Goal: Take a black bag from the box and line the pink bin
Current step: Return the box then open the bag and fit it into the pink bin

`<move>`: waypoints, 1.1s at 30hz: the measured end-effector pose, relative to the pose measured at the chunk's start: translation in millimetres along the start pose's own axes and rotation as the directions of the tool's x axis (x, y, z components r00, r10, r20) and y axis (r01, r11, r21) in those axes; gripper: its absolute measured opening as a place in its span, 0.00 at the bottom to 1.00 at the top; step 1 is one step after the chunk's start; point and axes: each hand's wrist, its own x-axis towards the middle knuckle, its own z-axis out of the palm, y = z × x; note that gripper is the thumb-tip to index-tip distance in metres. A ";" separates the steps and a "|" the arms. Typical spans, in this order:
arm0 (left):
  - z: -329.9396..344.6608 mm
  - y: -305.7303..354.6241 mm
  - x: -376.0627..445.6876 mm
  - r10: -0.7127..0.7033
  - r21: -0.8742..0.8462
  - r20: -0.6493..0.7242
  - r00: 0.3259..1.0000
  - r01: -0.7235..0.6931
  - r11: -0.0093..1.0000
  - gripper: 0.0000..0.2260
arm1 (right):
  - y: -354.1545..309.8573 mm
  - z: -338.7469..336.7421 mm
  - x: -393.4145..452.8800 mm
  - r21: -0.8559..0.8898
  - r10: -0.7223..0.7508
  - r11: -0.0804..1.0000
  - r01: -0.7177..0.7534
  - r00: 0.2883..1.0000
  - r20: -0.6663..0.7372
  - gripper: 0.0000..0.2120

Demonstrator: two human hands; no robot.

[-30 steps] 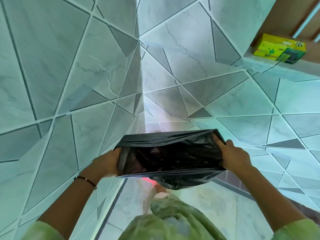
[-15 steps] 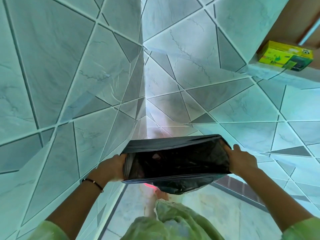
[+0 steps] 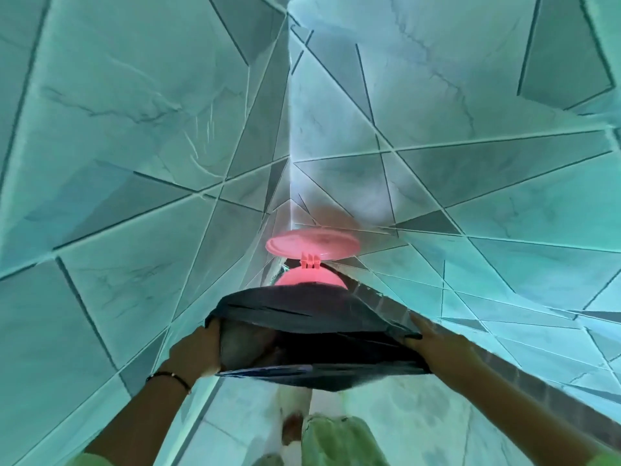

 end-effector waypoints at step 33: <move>107.0 64.8 200.1 0.023 -0.248 -0.026 0.999 -0.029 0.968 0.38 | -55.5 106.4 258.1 0.537 -0.029 0.842 0.051 0.998 -0.048 0.49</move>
